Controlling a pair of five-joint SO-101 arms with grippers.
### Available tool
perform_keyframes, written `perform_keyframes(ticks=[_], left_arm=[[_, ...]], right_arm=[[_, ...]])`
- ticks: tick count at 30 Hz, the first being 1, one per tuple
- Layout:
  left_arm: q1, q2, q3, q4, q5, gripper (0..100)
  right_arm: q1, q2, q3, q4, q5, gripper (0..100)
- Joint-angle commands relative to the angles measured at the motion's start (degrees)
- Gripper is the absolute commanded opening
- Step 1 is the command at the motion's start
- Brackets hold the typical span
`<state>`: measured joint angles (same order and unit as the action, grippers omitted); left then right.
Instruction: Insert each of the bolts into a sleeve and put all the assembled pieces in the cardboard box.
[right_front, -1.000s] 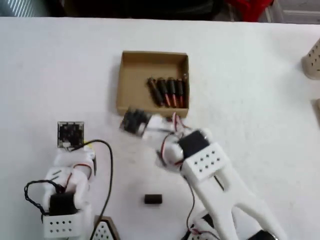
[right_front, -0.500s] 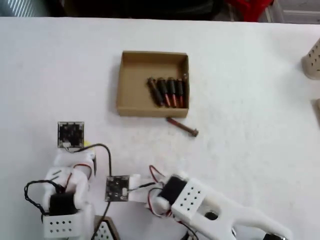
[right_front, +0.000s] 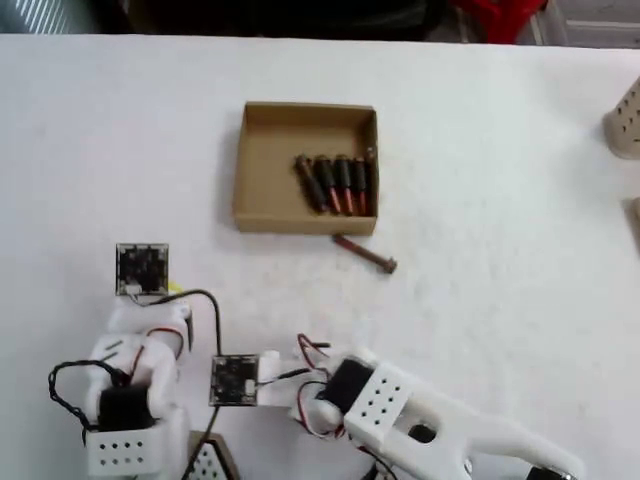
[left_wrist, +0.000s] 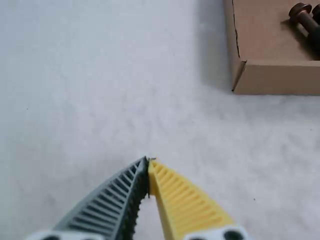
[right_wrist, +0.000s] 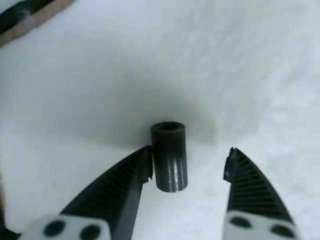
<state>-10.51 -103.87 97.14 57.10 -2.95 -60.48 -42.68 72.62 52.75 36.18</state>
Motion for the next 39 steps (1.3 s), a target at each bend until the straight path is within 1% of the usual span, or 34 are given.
perform_keyframes(ticks=[1, 7, 10, 15, 17, 24, 25, 28, 29, 30, 33, 39], left_arm=[[0.57, -0.31, -0.18, 0.18, -0.53, 2], [0.57, -0.31, -0.18, 0.18, -0.53, 2], [0.57, -0.31, -0.18, 0.18, -0.53, 2], [0.4, -0.31, -0.18, 0.18, -0.53, 2], [0.4, -0.31, -0.18, 0.18, -0.53, 2], [0.4, -0.31, -0.18, 0.18, -0.53, 2], [0.4, -0.31, -0.18, 0.18, -0.53, 2], [0.4, -0.31, -0.18, 0.18, -0.53, 2], [0.4, -0.31, -0.18, 0.18, -0.53, 2], [0.4, -0.31, -0.18, 0.18, -0.53, 2], [0.31, -0.31, -0.18, 0.18, -0.53, 2], [0.31, -0.31, -0.18, -0.35, -0.53, 2]], right_arm=[[-1.98, -1.01, -0.09, -1.36, -0.62, 17.7], [-2.59, 1.71, -0.79, -3.03, -0.53, 17.1], [-2.33, 8.57, -4.57, -2.77, -0.44, 17.0], [-2.15, 22.55, -13.1, 0.92, -0.09, 17.0], [-1.54, 25.01, -14.77, 1.01, -0.18, 17.0], [0.13, 22.99, -13.8, 0.57, -0.62, 15.8], [0.31, 22.29, -13.45, 0.48, -0.62, 13.5], [0.48, 20.0, -13.01, 0.48, -2.02, 1.7], [0.48, 19.21, -13.01, 0.66, -2.9, 1.2], [0.48, 18.51, -13.01, 0.92, -3.34, 2.7], [0.48, 16.22, -13.1, 2.07, -3.34, 1.6], [0.31, 10.07, -13.36, 8.22, -3.16, 1.6]])
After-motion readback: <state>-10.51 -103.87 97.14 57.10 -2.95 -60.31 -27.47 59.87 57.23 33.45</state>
